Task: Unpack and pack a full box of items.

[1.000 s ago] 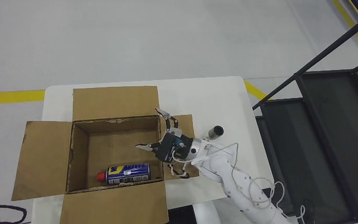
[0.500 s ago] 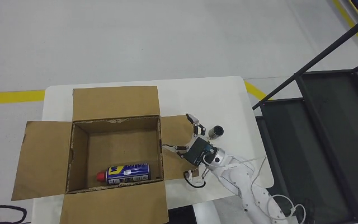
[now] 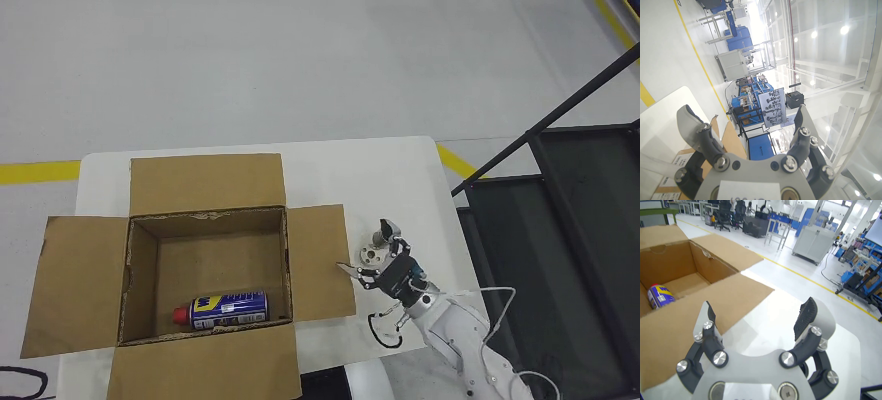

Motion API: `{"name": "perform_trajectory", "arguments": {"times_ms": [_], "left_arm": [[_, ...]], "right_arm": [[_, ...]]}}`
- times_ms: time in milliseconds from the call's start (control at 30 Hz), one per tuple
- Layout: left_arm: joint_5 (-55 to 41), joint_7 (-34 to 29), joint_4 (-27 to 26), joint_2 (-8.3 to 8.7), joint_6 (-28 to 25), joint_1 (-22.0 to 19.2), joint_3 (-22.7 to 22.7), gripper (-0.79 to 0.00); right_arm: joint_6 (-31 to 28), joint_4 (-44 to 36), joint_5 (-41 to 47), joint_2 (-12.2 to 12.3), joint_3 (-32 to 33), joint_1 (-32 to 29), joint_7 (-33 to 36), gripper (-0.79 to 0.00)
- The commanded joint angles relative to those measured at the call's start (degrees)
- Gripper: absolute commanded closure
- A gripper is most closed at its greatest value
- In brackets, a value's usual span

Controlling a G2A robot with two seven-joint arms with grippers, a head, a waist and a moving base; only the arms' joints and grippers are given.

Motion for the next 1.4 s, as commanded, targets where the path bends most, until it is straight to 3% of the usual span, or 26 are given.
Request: {"name": "perform_trajectory", "arguments": {"times_ms": [0, 567, 900, 1367], "left_arm": [[0.0, 0.0, 0.0, 0.0, 0.0, 0.0, 0.0, -0.785], [0.0, 0.0, 0.0, 0.0, 0.0, 0.0, 0.0, -0.785], [0.0, 0.0, 0.0, 0.0, 0.0, 0.0, 0.0, -0.785], [0.0, 0.0, 0.0, 0.0, 0.0, 0.0, 0.0, -0.785]], "right_arm": [[0.22, -0.11, 1.91, 0.13, 1.63, -1.52, -0.37, -0.785], [1.97, 3.13, 5.78, 0.76, 7.61, -10.73, -4.45, -0.785], [2.96, 6.03, 7.26, 0.73, 7.19, -10.94, -5.84, -0.785], [2.86, 8.19, 9.51, 0.81, 6.79, -9.18, -1.59, -0.785]]}}
